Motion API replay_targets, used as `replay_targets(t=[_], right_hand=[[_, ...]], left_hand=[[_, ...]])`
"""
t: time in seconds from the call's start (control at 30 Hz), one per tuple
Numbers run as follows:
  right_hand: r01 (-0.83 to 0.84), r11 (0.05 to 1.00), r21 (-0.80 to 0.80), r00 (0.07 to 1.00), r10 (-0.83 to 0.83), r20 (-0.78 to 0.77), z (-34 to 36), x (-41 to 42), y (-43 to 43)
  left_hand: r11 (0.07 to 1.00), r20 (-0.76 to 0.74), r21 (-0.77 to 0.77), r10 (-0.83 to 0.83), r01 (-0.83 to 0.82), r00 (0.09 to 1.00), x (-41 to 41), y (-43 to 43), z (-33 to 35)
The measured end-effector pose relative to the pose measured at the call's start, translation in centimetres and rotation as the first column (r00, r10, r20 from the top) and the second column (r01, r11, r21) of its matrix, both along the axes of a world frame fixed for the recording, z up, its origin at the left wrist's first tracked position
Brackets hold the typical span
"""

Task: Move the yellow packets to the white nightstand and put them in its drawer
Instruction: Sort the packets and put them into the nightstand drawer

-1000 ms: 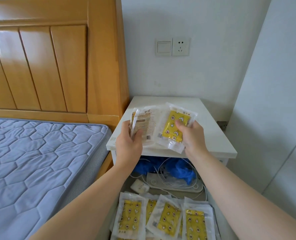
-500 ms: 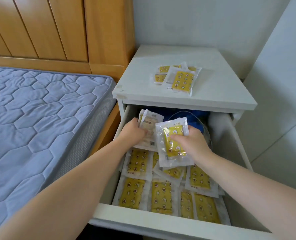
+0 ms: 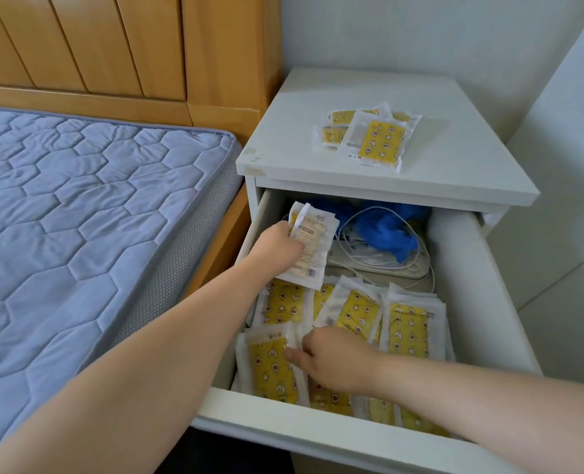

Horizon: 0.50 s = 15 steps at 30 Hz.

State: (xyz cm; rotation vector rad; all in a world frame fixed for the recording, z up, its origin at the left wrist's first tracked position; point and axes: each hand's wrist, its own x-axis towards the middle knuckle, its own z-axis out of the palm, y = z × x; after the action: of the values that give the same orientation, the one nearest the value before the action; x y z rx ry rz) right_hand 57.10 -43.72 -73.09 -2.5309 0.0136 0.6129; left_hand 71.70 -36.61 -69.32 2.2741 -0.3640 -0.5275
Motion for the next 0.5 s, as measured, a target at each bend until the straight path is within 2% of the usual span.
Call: replay_targets(t=[0.07,0.1,0.17,0.23,0.27,0.3,0.4,0.5], right_hand=[[-0.097,0.982,-0.162,0.995,0.096,-0.016,1.2,0.1,-0.9],[-0.08,0.973,-0.216,0.997,0.083,0.003,2.0,0.3,-1.6],[0.065,0.956,-0.287,0.984,-0.014,0.176,3.1,1.0,-3.5],[0.28,0.941,-0.191,0.876,-0.169,0.451,3.7,1.9,-5.9],[0.357,0.928,-0.104,0.8,-0.246,0.548,3.7,2.3,-7.0],[0.404,0.914,-0.028,0.752,-0.314,0.58,3.7,2.8,-7.9],[0.415,0.889,0.192,0.799,-0.458,0.389,3.3,3.7,-9.1],[0.351,0.912,0.213,0.839,-0.408,0.361,3.7,3.6,-9.2]], left_hand=[[1.0,-0.013,0.013,-0.015,0.016,1.0,0.0,0.0,-0.2],[0.999,-0.025,0.016,-0.028,0.028,0.999,-0.1,0.0,-0.2],[0.997,-0.051,0.024,-0.077,0.078,0.996,-0.2,0.2,-0.2],[0.987,-0.08,0.029,-0.157,0.16,0.984,-0.4,0.4,-0.1],[0.978,-0.091,0.03,-0.202,0.205,0.975,-0.5,0.4,0.0],[0.967,-0.102,0.026,-0.25,0.254,0.963,-0.7,0.4,0.1],[0.904,-0.128,-0.023,-0.425,0.426,0.896,-1.6,0.0,0.0],[0.85,-0.133,-0.02,-0.525,0.527,0.841,-2.3,-0.3,-0.1]])
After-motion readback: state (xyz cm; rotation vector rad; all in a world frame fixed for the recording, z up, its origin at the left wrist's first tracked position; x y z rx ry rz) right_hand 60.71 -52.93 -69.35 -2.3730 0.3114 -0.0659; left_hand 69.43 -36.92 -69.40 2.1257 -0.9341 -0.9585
